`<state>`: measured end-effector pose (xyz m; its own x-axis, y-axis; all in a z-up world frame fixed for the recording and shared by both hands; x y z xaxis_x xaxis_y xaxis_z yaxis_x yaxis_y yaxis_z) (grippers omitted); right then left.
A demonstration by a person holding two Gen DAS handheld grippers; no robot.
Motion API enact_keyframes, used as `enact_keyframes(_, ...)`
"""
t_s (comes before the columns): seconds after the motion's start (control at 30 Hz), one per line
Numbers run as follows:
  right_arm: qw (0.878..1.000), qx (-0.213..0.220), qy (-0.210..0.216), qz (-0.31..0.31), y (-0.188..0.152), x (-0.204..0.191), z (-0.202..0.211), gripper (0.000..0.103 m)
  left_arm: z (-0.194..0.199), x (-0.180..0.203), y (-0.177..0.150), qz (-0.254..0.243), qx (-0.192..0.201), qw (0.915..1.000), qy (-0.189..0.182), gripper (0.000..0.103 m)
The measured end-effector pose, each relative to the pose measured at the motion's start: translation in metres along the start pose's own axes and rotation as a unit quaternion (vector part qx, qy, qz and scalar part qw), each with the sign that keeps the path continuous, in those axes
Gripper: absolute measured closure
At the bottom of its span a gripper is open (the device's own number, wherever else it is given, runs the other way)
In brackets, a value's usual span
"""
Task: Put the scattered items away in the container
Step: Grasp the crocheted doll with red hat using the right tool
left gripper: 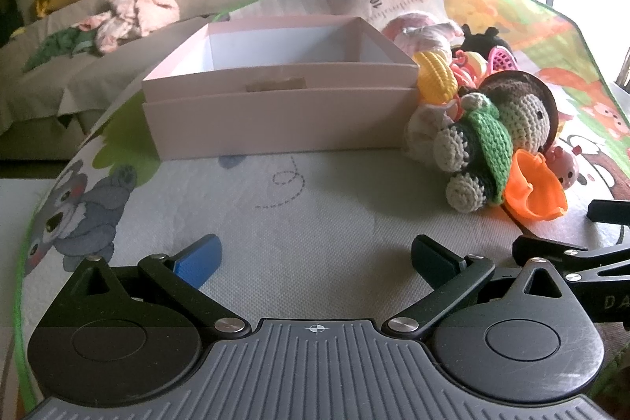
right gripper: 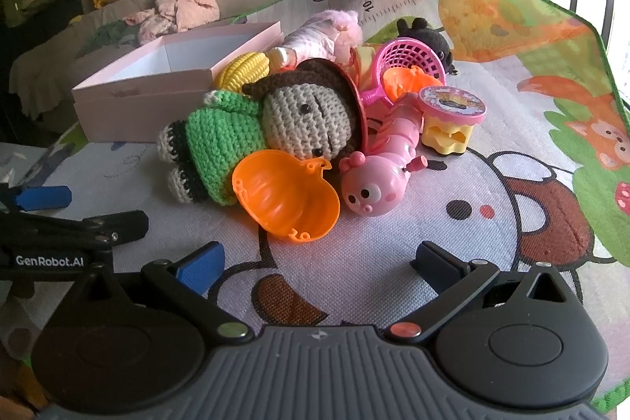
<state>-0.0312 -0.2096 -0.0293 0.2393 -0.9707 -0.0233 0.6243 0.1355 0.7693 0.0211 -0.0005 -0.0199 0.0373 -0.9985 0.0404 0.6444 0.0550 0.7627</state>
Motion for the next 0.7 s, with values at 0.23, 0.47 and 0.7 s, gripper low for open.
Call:
enact_keyframes(0.23,0.995,0.095,0.043,-0.002,0.022,0.039,0.049,0.0,0.026,0.01,0.015,-0.048,0.037,0.9949,-0.081,0.0)
enact_keyframes(0.47,0.991,0.069,0.111,-0.024,0.064,0.054,0.022,0.023,0.023,0.072,0.029,-0.191,0.056,0.9704,-0.136,0.0)
enact_keyframes(0.7,0.986,-0.008,0.159,-0.051,0.086,0.034,-0.044,0.025,-0.001,0.071,0.03,-0.179,0.04,0.9707,-0.155,0.025)
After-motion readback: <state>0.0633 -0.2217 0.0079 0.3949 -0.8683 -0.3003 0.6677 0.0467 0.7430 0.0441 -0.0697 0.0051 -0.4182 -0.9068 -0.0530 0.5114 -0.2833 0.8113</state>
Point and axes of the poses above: each gripper's, at about its wrist camera, not at the fingertips, and z roughly against the way its jaws point, x to its right, y to its top, the point moved 3 cm from there along -z, roughly the way its jaws point, and after that the axes turned 4 degrees about z, right-handed, at the moved point
